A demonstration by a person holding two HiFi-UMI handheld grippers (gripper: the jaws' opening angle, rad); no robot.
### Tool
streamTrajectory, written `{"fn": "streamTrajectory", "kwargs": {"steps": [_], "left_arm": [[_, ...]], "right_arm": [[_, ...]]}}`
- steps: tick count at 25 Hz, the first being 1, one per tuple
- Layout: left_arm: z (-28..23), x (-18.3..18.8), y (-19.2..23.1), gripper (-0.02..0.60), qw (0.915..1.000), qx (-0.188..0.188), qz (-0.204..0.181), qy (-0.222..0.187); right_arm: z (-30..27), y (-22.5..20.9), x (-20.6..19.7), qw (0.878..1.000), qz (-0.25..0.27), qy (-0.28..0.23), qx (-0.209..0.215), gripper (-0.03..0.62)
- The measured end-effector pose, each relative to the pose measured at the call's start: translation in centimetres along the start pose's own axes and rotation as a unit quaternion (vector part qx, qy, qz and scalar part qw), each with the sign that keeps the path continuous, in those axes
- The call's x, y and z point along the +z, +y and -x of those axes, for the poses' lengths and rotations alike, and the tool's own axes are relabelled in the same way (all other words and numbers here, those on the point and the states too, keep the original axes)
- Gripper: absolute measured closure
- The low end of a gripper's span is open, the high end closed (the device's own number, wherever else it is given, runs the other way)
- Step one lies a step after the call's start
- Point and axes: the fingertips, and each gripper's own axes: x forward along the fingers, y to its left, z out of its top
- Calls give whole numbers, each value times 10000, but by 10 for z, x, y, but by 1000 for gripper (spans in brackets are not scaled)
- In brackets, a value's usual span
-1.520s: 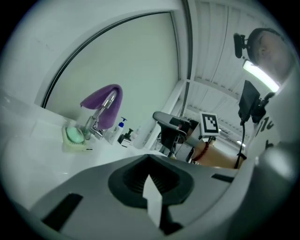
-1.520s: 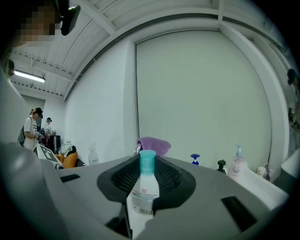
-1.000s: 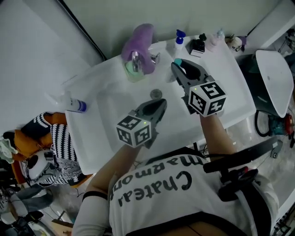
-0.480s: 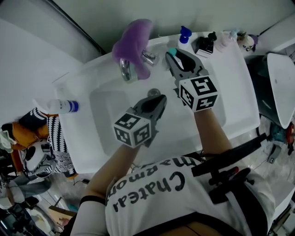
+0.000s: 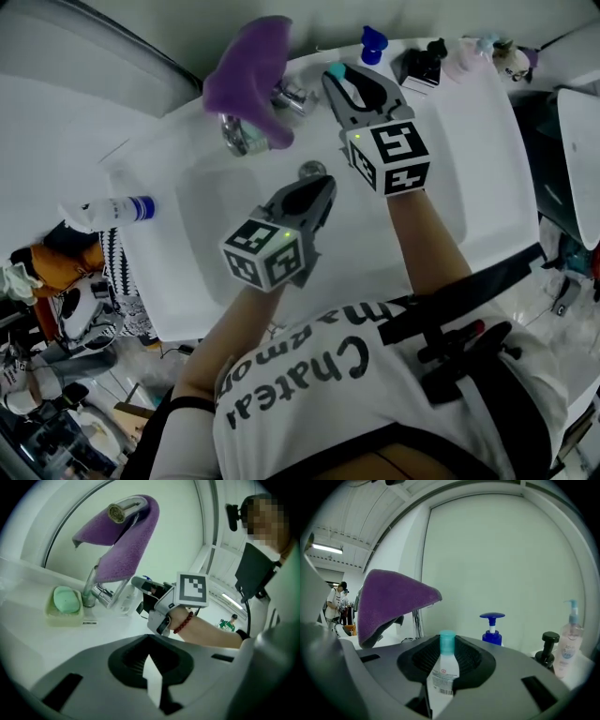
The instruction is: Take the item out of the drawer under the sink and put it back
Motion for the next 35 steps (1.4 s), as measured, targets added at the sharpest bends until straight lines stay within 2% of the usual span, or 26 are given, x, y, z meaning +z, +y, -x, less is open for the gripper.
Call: {"fn": "streamTrajectory", "kwargs": {"steps": [18,35], "left_arm": [[6,-9,-6,572,10000,87,28,-27],[12,-19,0,572,9998,175,-6,42]], "right_arm": [[-12,-5,3,9988,393,-169,-257,493],[-14,4,1,9937,667,-630,-640,491]]}}
